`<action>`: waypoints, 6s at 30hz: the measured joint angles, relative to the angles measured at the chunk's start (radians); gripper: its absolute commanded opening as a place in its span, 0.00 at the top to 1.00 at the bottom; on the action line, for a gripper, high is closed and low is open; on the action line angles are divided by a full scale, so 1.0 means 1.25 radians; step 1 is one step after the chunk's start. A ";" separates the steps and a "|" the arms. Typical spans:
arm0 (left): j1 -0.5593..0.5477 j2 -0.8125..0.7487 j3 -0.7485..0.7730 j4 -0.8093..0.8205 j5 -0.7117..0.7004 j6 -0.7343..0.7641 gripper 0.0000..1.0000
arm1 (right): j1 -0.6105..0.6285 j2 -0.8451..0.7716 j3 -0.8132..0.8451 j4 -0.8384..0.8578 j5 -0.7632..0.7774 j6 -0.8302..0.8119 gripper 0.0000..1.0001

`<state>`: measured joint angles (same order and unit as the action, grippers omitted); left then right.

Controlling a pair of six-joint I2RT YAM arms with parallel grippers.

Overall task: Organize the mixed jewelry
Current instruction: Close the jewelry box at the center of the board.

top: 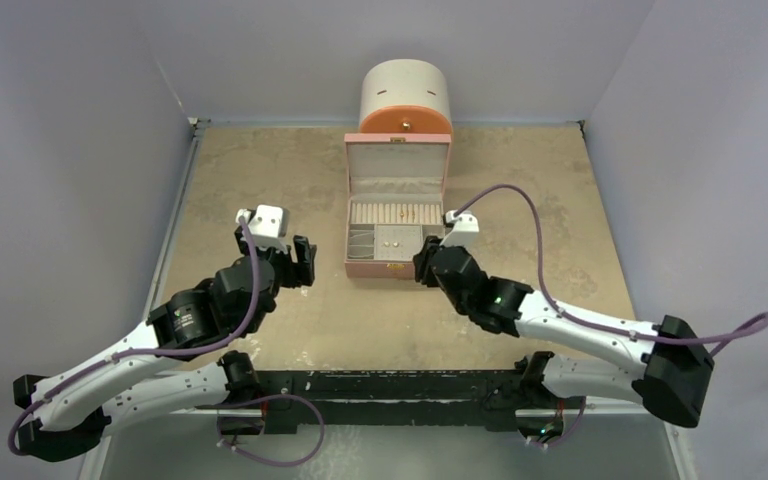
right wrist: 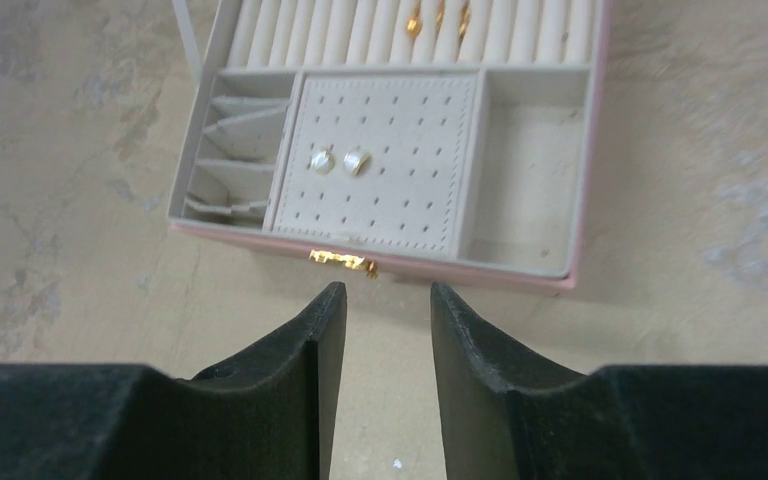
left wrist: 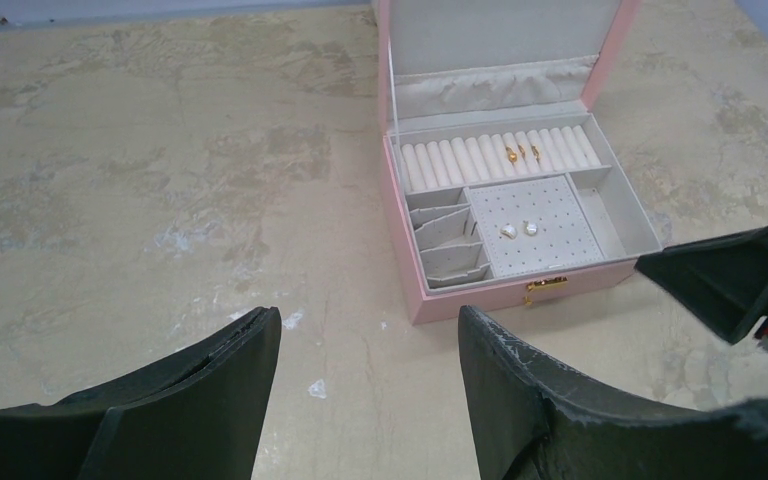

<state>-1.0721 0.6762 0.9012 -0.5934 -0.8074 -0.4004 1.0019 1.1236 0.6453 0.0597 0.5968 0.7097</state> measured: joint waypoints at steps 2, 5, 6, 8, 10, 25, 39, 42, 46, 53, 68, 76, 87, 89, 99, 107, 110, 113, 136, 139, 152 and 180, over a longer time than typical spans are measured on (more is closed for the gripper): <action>0.005 0.001 0.000 0.000 0.000 0.000 0.35 | -0.027 -0.018 0.027 -0.034 0.005 -0.038 0.65; 0.012 0.002 0.000 0.000 0.002 0.001 0.34 | -0.095 -0.042 0.066 -0.070 0.005 -0.103 0.79; 0.015 0.002 0.000 0.000 0.002 0.001 0.34 | -0.122 -0.048 0.078 -0.079 0.003 -0.126 0.86; 0.018 0.004 0.000 0.001 0.004 0.001 0.33 | -0.172 -0.053 0.098 -0.090 -0.011 -0.162 1.00; 0.020 0.006 0.000 0.001 0.006 0.001 0.33 | -0.226 -0.052 0.115 -0.096 -0.034 -0.196 1.00; 0.027 0.022 0.000 0.000 0.008 0.000 0.25 | -0.534 0.168 0.275 -0.029 -0.320 -0.278 1.00; 0.029 0.007 0.000 -0.001 -0.005 0.000 0.20 | -0.671 0.437 0.422 0.129 -0.559 -0.134 1.00; 0.029 0.007 0.000 -0.002 -0.006 0.000 0.19 | -0.682 0.487 0.456 0.155 -0.606 -0.097 1.00; 0.029 0.005 0.000 -0.003 -0.008 -0.001 0.18 | -0.688 0.536 0.482 0.186 -0.673 -0.054 1.00; 0.029 0.005 0.000 -0.006 -0.010 -0.001 0.17 | -0.688 0.621 0.539 0.216 -0.799 -0.006 1.00; 0.029 0.016 0.000 -0.006 -0.010 -0.001 0.16 | -0.701 0.659 0.527 0.330 -1.004 0.028 1.00; 0.029 0.019 0.000 -0.006 -0.010 -0.001 0.16 | -0.693 0.594 0.454 0.368 -1.059 0.034 1.00; 0.029 0.023 0.000 -0.006 -0.010 -0.001 0.16 | -0.676 0.411 0.325 0.391 -1.055 0.015 1.00; 0.029 0.025 0.000 -0.006 -0.010 -0.001 0.16 | -0.661 0.379 0.313 0.365 -1.046 -0.005 1.00; 0.030 0.032 0.000 -0.006 -0.010 0.000 0.16 | -0.468 0.240 0.309 0.142 -0.873 -0.167 1.00; 0.031 0.048 0.000 -0.006 -0.009 0.000 0.11 | -0.364 0.230 0.303 0.010 -0.725 -0.228 1.00; 0.034 0.054 0.000 -0.006 -0.008 0.000 0.10 | -0.341 0.230 0.285 -0.014 -0.693 -0.235 1.00; 0.037 0.058 0.000 -0.005 -0.004 -0.001 0.10 | -0.322 0.233 0.262 -0.031 -0.661 -0.241 1.00; 0.065 0.412 0.073 0.139 0.166 -0.096 0.68 | -0.250 0.193 0.101 0.069 -0.449 -0.225 1.00; 0.105 0.464 0.074 0.172 0.226 -0.112 0.79 | -0.248 0.167 0.080 0.074 -0.442 -0.220 1.00; 0.167 0.619 0.053 0.307 0.375 -0.148 1.00 | -0.246 0.109 0.055 0.038 -0.430 -0.212 1.00; 0.177 0.552 -0.119 0.528 0.403 -0.217 1.00 | -0.200 0.129 0.385 -0.198 -0.425 -0.255 1.00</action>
<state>-0.8509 1.3663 0.7528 0.0662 -0.3031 -0.6716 0.7525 1.2850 1.1267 -0.1875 0.0654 0.3916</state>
